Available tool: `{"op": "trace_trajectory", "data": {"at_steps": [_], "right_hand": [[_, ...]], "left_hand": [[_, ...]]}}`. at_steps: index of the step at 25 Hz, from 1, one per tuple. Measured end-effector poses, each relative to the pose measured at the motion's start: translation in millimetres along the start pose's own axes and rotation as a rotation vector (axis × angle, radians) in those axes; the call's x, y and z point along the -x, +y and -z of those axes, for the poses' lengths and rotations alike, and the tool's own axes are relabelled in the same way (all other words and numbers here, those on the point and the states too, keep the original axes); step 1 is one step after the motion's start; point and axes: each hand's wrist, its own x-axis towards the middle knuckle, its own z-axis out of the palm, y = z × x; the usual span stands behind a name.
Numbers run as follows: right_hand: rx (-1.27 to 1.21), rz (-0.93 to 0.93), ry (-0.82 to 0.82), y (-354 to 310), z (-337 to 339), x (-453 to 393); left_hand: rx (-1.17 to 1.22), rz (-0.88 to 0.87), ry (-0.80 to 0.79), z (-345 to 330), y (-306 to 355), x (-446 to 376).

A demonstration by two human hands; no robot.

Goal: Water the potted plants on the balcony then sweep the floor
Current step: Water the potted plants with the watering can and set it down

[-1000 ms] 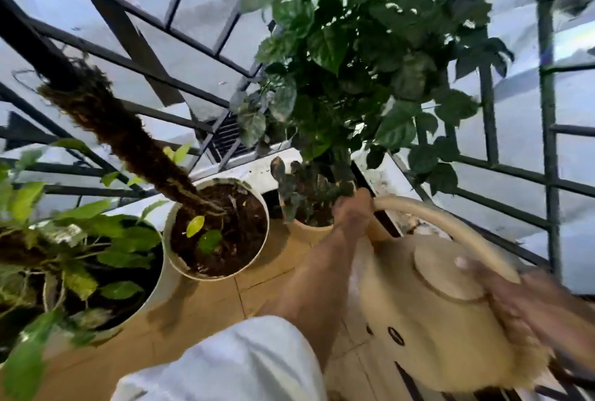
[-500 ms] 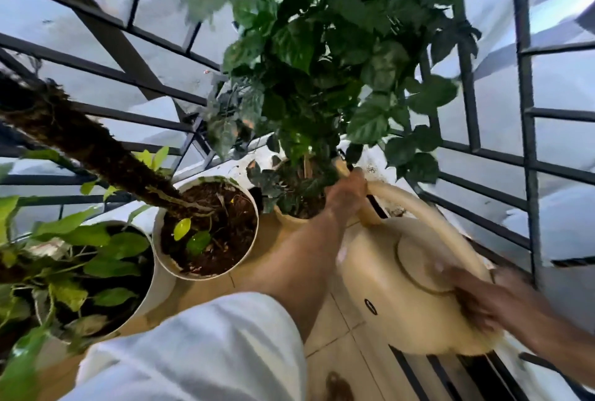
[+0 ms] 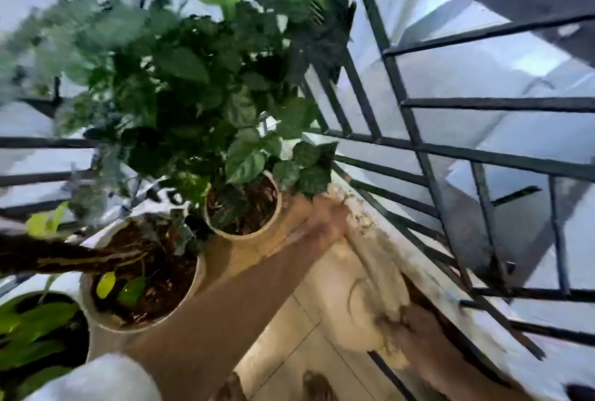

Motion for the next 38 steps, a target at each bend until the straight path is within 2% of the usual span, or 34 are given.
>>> {"op": "trace_trajectory", "data": {"at_steps": [3,6,11,15,20,21,24,27,31,33,34,36,38], "right_hand": [[0.109,-0.045,-0.017,18,-7,-14],[0.058,-0.022,0.030,37,-10,-40],[0.150,0.036,0.031,57,-7,-62],[0.164,0.046,0.013,75,-2,-79],[0.205,0.095,-0.006,83,8,-77],[0.218,0.089,-0.034,82,9,-78],[0.287,0.093,-0.072,72,27,-69],[0.356,0.139,-0.071,50,69,-51],[0.280,0.284,0.066,-6,150,24],[0.294,0.380,0.110,-34,176,73],[0.318,0.418,0.102,-47,183,98],[0.394,0.523,0.117,-80,189,162],[0.458,0.616,0.111,-109,183,229]], "left_hand": [[-0.114,-0.003,-0.053,-21,-2,-10],[-0.114,0.059,-0.121,-59,-21,-39],[-0.094,0.058,-0.202,-98,-33,-51],[-0.092,0.127,-0.136,-115,-58,-64],[-0.202,-0.020,-0.176,-123,-56,-68],[-0.259,-0.050,-0.228,-117,-54,-69],[-0.408,-0.115,-0.434,-85,-47,-58],[-0.569,-0.245,-0.532,-25,-34,-35],[-0.711,-0.246,-0.465,64,8,55],[-0.725,-0.309,-0.463,111,27,112],[-0.747,-0.332,-0.463,131,31,140],[-0.748,-0.266,-0.403,178,43,213],[-0.715,-0.291,-0.298,218,37,284]]}}
